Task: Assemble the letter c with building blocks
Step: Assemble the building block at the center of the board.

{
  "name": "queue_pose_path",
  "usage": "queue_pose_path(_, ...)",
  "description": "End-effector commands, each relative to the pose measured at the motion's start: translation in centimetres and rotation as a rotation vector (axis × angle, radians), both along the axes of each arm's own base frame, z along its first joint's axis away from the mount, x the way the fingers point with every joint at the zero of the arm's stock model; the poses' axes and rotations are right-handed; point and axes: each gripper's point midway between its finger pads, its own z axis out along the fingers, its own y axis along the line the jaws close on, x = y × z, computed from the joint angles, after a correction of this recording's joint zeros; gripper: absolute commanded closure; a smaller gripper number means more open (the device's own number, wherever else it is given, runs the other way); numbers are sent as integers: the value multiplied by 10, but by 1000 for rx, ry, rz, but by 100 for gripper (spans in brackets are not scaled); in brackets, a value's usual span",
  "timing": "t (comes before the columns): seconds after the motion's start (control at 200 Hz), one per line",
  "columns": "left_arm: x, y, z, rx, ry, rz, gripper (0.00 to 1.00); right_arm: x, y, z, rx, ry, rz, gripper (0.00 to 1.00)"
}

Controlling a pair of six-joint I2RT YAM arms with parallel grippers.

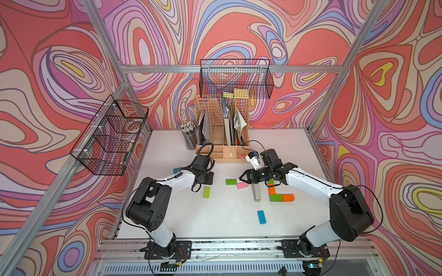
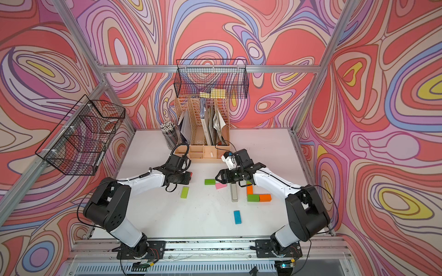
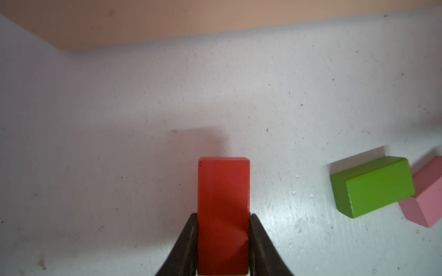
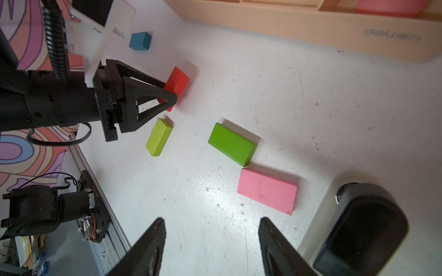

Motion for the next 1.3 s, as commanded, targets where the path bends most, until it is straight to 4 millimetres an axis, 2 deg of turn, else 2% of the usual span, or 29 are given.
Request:
queue_pose_path(0.0, -3, 1, -7, 14, 10, 2, 76, 3, 6, 9, 20, -21, 12, 35)
queue_pose_path(0.34, -11, 5, -19, 16, 43, 33, 74, 3, 6, 9, 19, -21, 13, 35)
queue_pose_path(0.811, -24, 0, -27, -5, 69, 25, 73, 3, 7, 8, 19, -19, 14, 35)
queue_pose_path(1.297, -29, 6, -26, 28, 64, 37, 73, 3, 7, 7, 20, -10, 15, 35)
